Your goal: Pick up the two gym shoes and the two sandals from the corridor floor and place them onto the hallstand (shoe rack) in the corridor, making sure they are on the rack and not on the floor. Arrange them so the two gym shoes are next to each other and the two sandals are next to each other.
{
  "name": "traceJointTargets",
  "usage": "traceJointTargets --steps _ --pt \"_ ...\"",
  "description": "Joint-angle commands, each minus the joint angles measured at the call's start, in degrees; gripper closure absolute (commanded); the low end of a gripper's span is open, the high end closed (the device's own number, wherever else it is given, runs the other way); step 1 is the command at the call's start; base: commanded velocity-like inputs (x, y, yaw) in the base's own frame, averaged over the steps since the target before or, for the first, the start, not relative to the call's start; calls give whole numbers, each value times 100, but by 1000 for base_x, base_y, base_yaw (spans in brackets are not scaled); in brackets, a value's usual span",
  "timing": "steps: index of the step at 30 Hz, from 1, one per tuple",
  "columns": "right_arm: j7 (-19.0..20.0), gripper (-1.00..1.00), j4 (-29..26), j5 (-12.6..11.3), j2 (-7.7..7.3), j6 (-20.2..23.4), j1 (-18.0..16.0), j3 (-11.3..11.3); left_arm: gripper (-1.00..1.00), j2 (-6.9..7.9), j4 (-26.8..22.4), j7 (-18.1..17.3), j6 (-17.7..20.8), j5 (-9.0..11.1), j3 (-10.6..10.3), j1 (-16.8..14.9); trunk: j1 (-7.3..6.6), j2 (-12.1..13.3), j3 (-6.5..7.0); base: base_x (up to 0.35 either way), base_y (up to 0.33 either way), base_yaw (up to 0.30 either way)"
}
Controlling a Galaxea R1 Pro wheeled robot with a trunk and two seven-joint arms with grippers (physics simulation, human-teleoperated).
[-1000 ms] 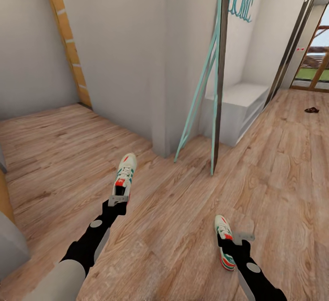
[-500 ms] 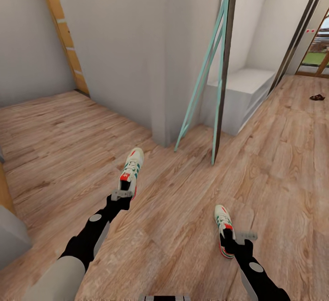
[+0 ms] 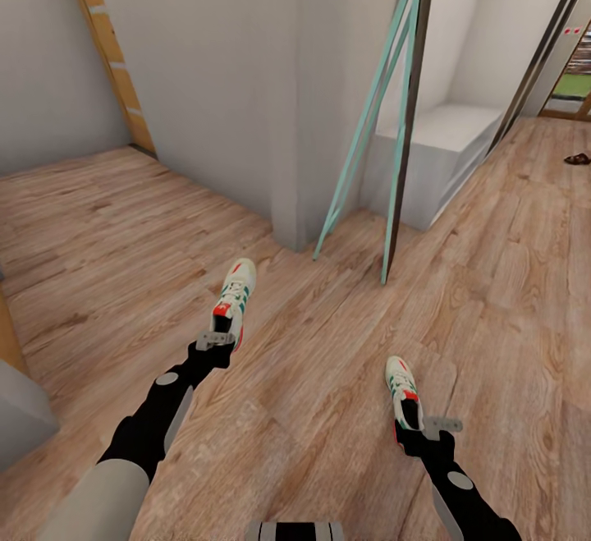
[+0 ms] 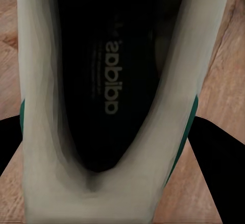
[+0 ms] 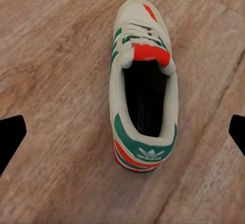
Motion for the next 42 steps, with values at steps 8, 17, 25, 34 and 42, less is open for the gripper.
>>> traceJointTargets --steps 8,17,25,34,42 --pt "-10 -100 -4 46 3 -25 -3 -21 100 -16 -12 -16 38 -69 16 7 -1 -2 -48 102 -8 0" --pt "-2 -100 -6 46 3 -26 -3 -19 100 -5 -12 -1 30 -39 32 8 -1 -2 -51 203 -75 0" --pt "-2 -100 -11 46 3 -26 -3 -19 100 -39 -12 7 36 -68 15 8 -1 -2 -51 35 -90 0" --pt "4 -100 -26 41 3 -21 -3 -25 100 -51 -12 9 36 -83 15 13 -1 -2 -51 6 -20 0" --pt "-17 -100 -21 46 0 -9 -3 -46 100 -26 -4 -4 41 -50 6 9 14 -10 -219 0 0 0"
